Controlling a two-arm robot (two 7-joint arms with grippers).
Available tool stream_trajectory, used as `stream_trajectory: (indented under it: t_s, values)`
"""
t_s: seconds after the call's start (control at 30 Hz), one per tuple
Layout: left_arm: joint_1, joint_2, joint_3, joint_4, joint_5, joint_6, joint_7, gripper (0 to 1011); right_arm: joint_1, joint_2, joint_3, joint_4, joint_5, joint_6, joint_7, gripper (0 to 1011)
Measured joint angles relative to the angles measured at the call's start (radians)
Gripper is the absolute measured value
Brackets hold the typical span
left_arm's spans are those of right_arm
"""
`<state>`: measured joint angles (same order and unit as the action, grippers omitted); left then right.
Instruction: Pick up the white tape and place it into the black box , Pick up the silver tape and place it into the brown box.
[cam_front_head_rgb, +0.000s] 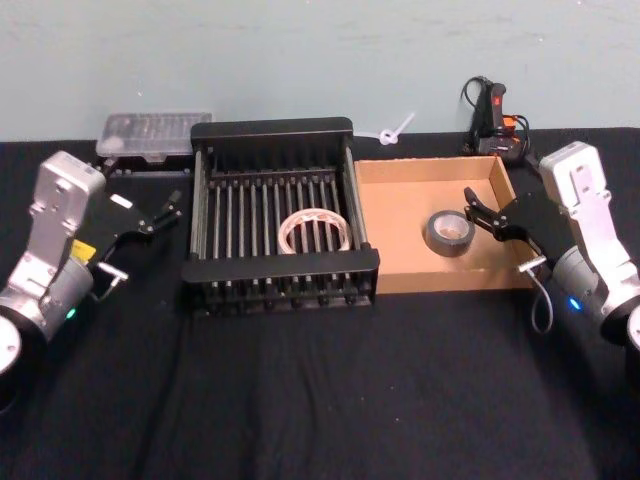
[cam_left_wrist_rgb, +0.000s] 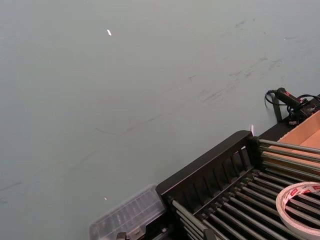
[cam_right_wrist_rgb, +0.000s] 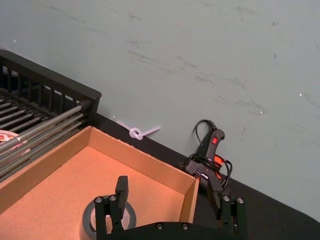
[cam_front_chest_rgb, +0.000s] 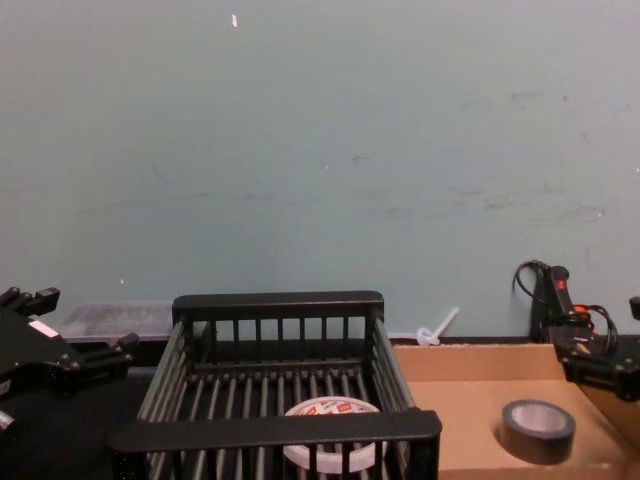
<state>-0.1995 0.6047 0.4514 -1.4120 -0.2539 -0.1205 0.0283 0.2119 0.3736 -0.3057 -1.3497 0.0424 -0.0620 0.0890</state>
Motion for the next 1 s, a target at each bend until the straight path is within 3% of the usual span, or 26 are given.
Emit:
stream_trajectory:
  t_s: [0.13,1.0]
  values:
    - [0.0,0.0,0.0,0.0,0.0,0.0,0.0,1001,-0.007,-0.012,0.014,0.004,-0.005,0.002,-0.009,1002]
    - [0.0,0.0,0.0,0.0,0.0,0.0,0.0,1001,-0.004,-0.008,0.009,0.002,-0.005,0.004,-0.006,1003]
